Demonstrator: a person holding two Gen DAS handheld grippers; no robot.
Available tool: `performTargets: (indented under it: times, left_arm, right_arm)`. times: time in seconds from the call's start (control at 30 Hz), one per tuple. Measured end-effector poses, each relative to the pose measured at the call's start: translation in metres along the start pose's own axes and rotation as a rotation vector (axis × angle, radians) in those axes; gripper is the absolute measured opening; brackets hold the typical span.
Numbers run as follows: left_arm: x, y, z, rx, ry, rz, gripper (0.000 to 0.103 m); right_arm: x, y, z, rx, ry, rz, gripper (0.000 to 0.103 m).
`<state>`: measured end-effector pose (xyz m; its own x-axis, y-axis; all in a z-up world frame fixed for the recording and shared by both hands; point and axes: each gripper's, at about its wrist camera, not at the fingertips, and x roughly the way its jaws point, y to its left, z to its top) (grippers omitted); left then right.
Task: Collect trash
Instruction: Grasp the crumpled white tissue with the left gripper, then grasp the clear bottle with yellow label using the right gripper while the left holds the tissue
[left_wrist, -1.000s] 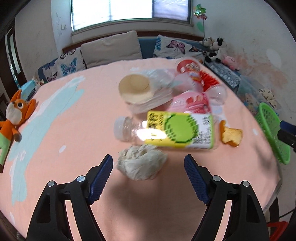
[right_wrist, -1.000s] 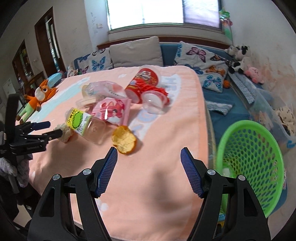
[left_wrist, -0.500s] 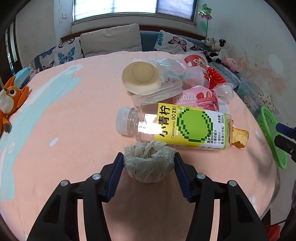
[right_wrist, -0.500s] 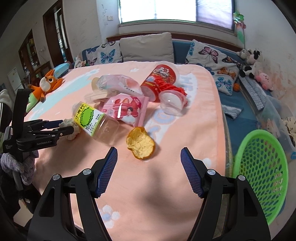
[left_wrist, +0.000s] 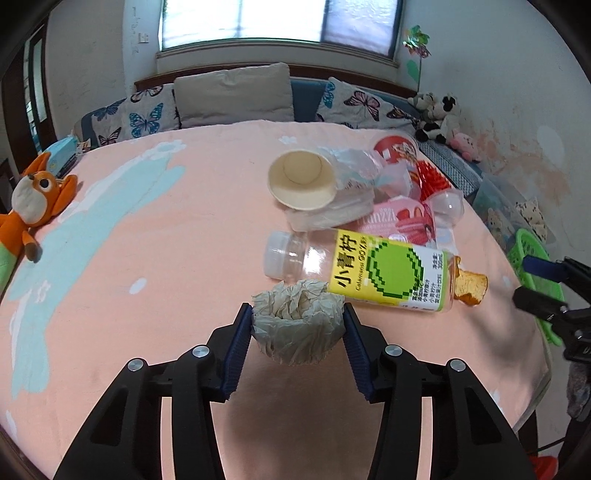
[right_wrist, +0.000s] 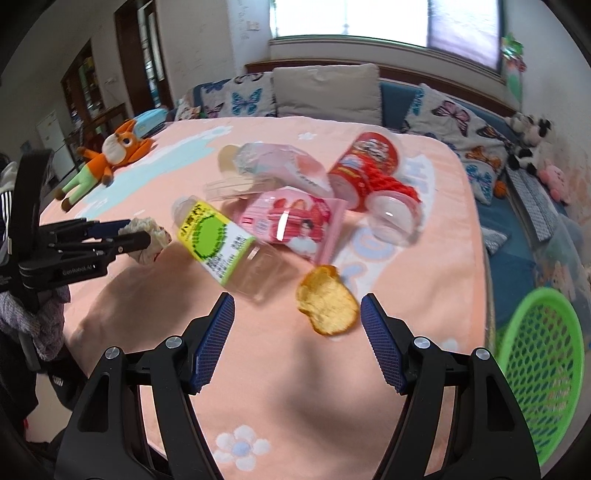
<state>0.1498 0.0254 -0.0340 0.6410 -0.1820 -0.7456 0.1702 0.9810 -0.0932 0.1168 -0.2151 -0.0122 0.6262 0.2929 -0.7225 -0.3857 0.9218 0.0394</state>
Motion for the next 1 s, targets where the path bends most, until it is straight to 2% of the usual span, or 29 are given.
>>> performTargets:
  times: [0.4,0.73,1.0]
  left_arm:
    - [-0.011,0.023,0.0,-0.042,-0.012,0.032,0.047]
    - [0.0,0.037,-0.001,-0.073,0.011,0.034,0.047]
    - [0.004,0.038,0.0,-0.082,0.018,0.041,0.047]
  right_arm:
    - [0.049,0.031,0.018,-0.196,0.055,0.087,0.071]
    - [0.083,0.047,0.026,-0.342,0.069,0.101,0.072]
    - [0.093,0.055,0.02,-0.404,0.072,0.1,0.075]
